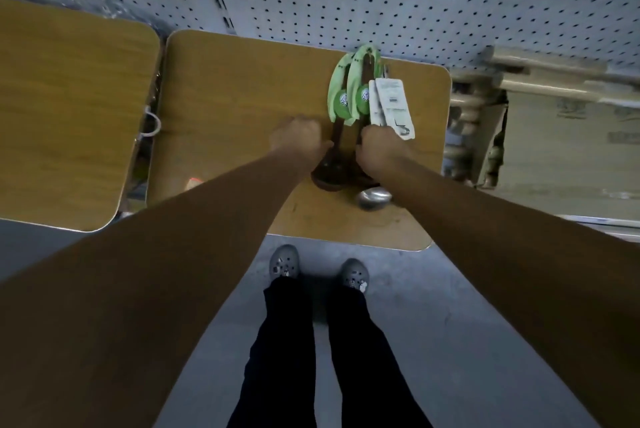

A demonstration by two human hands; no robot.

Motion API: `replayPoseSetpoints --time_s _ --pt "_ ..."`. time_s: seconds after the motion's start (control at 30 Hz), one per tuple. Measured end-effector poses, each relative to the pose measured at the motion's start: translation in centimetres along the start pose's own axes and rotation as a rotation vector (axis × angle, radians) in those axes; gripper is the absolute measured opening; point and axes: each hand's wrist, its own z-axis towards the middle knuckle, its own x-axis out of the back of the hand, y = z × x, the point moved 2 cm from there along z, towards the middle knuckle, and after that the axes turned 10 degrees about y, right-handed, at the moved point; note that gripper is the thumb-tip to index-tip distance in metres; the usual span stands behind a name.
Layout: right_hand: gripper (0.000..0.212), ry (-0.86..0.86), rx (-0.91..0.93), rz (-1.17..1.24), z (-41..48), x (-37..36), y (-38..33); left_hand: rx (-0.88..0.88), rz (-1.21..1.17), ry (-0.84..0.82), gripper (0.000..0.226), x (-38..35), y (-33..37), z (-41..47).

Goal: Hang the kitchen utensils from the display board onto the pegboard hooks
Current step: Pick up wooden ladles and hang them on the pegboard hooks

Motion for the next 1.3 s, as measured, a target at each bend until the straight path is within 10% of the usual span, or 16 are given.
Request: replayPoseSetpoints --time_s 0.73,1.3 --pt "0.03 0.006 -0.015 -0.031 1.7 -2.5 -3.0 0.354 -0.417 -0.075 0.021 -3.1 -3.9 1.6" --pt "0.018 -0.121 -0.378 0.747 1.9 -3.2 -5.7 0.461 -0.695 0.013 0.02 0.6 -12.2 -3.4"
